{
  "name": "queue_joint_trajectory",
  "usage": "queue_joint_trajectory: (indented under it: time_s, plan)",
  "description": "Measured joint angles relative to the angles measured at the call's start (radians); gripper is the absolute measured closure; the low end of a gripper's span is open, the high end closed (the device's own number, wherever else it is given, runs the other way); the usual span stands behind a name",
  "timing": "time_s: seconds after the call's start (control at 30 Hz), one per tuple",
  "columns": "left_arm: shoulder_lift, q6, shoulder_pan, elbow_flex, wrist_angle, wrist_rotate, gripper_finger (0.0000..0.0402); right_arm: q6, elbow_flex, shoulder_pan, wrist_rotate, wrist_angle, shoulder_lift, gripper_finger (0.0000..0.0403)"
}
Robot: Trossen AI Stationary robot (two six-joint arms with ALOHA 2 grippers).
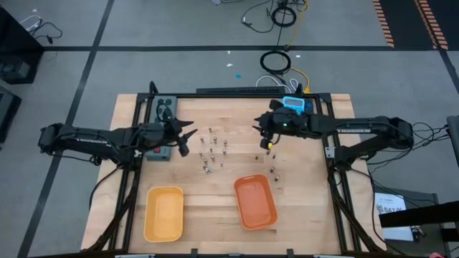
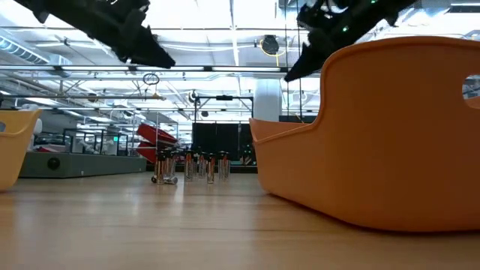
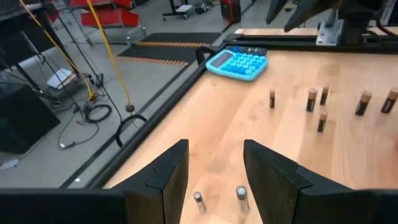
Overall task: Sort batteries
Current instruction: Put the brown battery into the orange bin
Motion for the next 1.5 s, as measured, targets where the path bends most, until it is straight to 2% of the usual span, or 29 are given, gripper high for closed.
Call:
queue_joint_trajectory:
  time_s: [0.1, 0.33, 0.47, 0.6, 0.83, 1.37, 1.5]
  plan:
    - [0.001, 0.0, -0.011, -0.019, 0.003, -0.002, 0.0238, 0.0, 0.032, -0.031, 0.001, -0.117, 0.062, 0.0261]
    - [0.001, -0.015, -0.017, -0.086, 0.057, -0.004, 0.0238, 0.002, 0.036, -0.086, -0.004, -0.246, 0.156, 0.0249]
    - [0.0, -0.019, -0.019, -0.097, 0.064, -0.004, 0.0238, 0.028, 0.036, -0.099, -0.06, -0.278, 0.195, 0.0249]
    - [0.0, -0.019, -0.024, -0.136, 0.146, -0.004, 0.0238, 0.032, 0.036, -0.108, -0.059, -0.279, 0.234, 0.0249]
    - [0.0, -0.037, -0.045, -0.181, 0.193, -0.004, 0.0238, 0.044, -0.017, -0.138, -0.06, -0.21, 0.234, 0.0249]
    - [0.0, -0.046, -0.06, -0.192, 0.21, -0.004, 0.0238, 0.17, -0.293, -0.136, -0.077, 0.157, 0.233, 0.025]
    - [0.0, -0.044, -0.06, -0.192, 0.209, -0.004, 0.0238, 0.188, -0.325, -0.142, -0.077, 0.227, 0.233, 0.0251]
